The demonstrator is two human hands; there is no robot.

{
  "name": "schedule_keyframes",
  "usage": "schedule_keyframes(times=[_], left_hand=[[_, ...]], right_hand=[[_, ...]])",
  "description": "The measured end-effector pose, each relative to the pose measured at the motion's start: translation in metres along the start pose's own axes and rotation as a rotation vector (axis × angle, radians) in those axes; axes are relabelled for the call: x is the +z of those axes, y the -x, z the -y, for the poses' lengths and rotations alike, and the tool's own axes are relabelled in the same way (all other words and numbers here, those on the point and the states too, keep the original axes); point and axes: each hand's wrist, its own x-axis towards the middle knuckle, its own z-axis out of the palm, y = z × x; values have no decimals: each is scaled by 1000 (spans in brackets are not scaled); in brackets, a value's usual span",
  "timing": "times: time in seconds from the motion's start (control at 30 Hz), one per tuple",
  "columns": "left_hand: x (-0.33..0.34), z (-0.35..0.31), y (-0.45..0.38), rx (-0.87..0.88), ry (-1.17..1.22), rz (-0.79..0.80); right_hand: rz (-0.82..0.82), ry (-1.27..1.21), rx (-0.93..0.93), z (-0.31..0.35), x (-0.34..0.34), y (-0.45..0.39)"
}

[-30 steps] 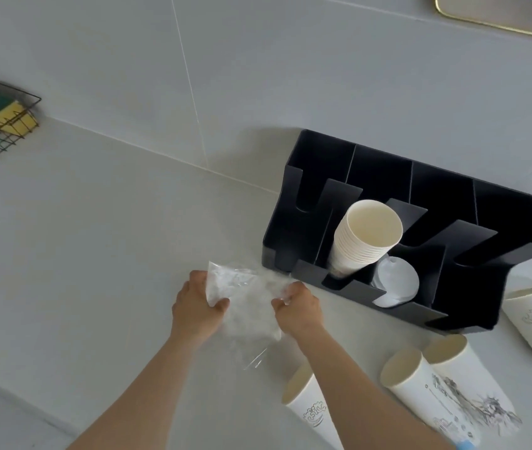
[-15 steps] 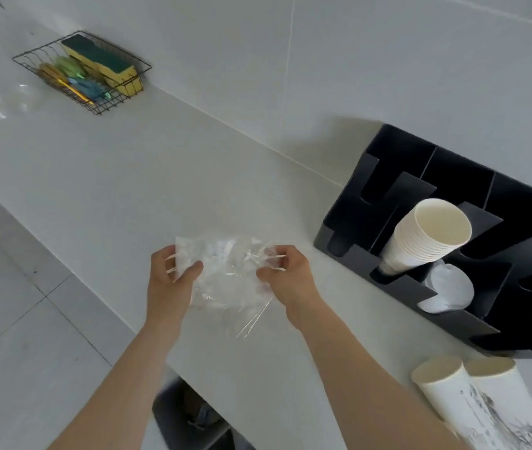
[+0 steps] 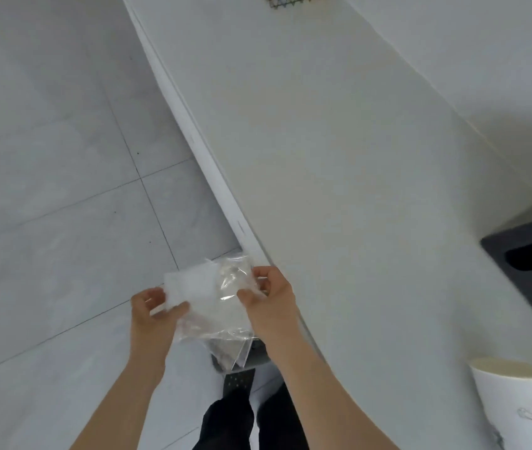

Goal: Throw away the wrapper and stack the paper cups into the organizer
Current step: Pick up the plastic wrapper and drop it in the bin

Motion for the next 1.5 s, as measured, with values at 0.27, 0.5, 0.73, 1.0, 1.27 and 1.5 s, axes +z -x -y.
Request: schedule_keyframes(times=[0.27, 0.5, 0.73, 1.0, 1.27, 1.5], left_hand=[[10, 133, -25, 109, -574, 77], [77, 225, -53, -24, -515, 427], [102, 277, -86, -93, -556, 525], [109, 282, -104, -87, -667, 577], [93, 246, -93, 94, -859, 506], [54, 187, -82, 373, -1119, 440]], right_hand=[[-90, 217, 176, -122, 42, -26], [-205, 186, 416, -227, 55, -84], [-225, 62, 566, -290, 67, -127], [-45, 172, 540, -302, 65, -137], [165, 820, 214, -266, 49, -113], [191, 1069, 7, -210, 38, -88]])
